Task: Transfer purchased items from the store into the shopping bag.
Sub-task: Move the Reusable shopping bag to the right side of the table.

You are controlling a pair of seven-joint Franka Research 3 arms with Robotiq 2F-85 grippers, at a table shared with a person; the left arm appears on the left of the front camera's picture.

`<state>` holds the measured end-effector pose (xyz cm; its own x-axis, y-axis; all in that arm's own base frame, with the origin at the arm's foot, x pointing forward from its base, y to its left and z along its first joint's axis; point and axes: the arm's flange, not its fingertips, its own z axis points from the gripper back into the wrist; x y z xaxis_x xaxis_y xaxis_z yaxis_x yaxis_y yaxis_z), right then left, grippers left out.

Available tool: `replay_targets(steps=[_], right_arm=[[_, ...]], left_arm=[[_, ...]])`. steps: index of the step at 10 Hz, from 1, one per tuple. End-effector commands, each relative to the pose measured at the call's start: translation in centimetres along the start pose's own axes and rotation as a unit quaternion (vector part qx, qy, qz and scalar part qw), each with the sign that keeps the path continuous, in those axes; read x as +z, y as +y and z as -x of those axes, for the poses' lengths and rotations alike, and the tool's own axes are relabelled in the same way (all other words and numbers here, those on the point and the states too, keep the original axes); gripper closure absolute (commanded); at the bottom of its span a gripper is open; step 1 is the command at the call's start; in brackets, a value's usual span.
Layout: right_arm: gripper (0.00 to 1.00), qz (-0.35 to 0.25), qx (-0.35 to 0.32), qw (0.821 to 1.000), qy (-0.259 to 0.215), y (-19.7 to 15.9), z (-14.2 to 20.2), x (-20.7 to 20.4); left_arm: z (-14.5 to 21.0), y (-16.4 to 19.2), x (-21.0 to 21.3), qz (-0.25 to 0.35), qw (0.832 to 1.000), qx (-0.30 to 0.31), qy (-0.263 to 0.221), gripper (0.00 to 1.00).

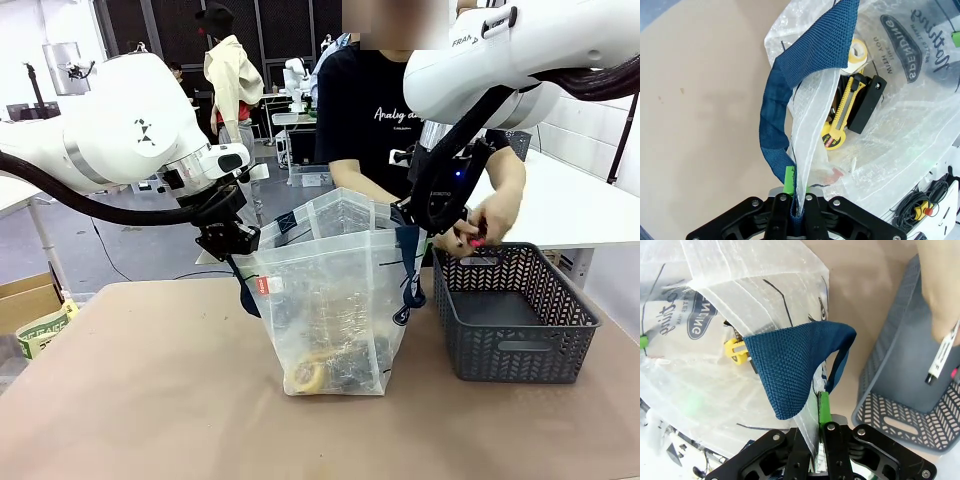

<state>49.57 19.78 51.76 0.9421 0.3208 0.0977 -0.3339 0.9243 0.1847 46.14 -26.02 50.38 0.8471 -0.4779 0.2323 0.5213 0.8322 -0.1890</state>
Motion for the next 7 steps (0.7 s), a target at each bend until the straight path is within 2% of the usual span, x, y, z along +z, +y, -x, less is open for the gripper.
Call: replay_targets(steps=[1,3,7], right_arm=[[1.0,-0.005,0.028,0.999,-0.017,-0.13,0.29,0.18],[1.0,-0.009,0.051,0.998,-0.036,-0.2,0.59,0.36],[1.0,-0.005,0.05,0.998,-0.037,-0.17,0.63,0.43]], left_arm=[[0.08,0.29,0.0,-0.004,1.0,-0.001,0.0,1.0],[0.08,0.29,0.0,-0.004,1.0,-0.001,0.0,1.0],[0.08,0.29,0.0,-0.004,1.0,-0.001,0.0,1.0]])
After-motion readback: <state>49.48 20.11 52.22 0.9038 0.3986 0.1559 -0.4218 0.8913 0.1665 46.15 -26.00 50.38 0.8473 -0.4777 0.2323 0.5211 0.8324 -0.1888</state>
